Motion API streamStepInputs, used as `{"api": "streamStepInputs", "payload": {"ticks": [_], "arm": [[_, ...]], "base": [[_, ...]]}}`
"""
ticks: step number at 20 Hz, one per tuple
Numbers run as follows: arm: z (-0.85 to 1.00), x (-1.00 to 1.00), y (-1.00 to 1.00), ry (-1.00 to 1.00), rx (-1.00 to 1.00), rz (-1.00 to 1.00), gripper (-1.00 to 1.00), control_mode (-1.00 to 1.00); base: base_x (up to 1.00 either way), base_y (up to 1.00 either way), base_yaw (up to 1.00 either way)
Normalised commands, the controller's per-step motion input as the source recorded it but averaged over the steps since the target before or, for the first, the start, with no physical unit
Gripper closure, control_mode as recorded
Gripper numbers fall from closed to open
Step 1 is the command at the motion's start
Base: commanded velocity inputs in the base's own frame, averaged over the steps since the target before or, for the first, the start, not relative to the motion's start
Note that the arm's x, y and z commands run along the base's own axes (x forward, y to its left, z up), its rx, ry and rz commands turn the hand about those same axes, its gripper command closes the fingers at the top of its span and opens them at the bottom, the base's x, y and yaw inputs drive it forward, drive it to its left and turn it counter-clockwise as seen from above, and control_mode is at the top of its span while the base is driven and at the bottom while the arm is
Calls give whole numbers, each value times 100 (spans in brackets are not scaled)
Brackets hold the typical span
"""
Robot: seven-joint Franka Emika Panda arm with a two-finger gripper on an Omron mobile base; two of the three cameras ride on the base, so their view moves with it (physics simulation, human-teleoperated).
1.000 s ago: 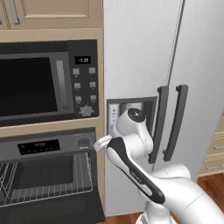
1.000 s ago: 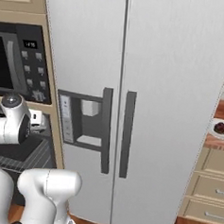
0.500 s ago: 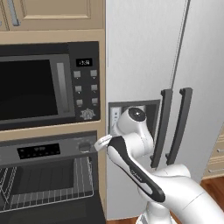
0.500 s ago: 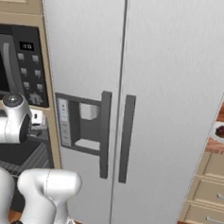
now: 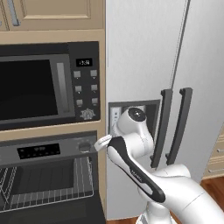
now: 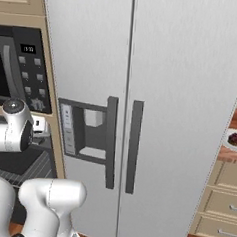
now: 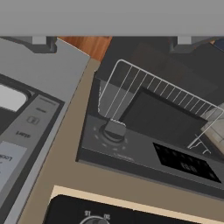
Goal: Take the baked cake out of the oven and place it on the plate for cooling. Then close the oven door.
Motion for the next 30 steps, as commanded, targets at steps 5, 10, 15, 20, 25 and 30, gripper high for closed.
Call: {"api": "streamStepInputs", "payload": {"ticks": [5,10,15,20,25,30], "arm": [[0,0,0,0,0,0,-100,-100],[0,0,0,0,0,0,-100,-100],[0,-5,0,-1,0,0,-100,-100],[-5,-33,30,0,-7,7,-100,-100],[-3,-19,42,1,-11,0,-100,-100],[-5,-22,24,0,0,0,-100,-100]], "base": [[0,0,0],[0,0,0],[0,0,0],[0,0,0],[0,0,0],[0,0,0]]}}
